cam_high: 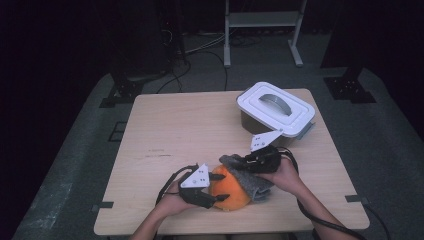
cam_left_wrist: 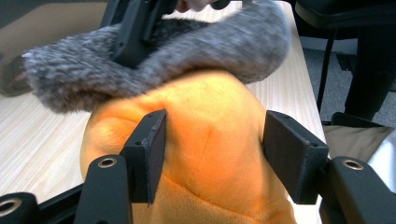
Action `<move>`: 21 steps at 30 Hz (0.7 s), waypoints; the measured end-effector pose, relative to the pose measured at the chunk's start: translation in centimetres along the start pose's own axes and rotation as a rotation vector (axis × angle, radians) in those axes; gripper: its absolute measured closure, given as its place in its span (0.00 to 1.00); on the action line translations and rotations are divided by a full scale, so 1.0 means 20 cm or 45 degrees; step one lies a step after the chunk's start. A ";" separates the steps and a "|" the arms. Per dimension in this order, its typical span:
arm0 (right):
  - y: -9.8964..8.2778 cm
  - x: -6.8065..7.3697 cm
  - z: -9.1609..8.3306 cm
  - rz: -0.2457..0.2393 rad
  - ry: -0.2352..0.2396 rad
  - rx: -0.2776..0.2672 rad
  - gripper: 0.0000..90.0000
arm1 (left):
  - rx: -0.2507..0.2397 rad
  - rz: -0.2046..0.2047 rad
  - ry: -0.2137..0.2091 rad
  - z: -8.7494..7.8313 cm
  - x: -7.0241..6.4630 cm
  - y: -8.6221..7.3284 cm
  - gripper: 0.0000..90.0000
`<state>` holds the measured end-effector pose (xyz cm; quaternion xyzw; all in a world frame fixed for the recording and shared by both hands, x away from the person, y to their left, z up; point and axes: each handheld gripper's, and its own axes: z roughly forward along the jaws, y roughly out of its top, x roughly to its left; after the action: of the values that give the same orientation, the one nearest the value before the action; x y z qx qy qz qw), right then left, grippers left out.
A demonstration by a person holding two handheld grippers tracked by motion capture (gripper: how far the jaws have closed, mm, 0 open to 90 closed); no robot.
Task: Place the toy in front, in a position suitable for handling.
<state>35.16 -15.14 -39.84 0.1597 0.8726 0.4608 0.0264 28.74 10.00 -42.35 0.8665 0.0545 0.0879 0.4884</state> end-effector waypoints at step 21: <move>-0.10 0.09 -0.14 0.023 0.089 -0.154 0.91 | 0.002 -0.099 0.040 0.02 0.04 0.00 0.45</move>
<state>32.38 -17.82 -39.67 0.1493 0.8421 0.5183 0.0015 29.68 9.85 -42.53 0.8625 0.0960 0.0825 0.4900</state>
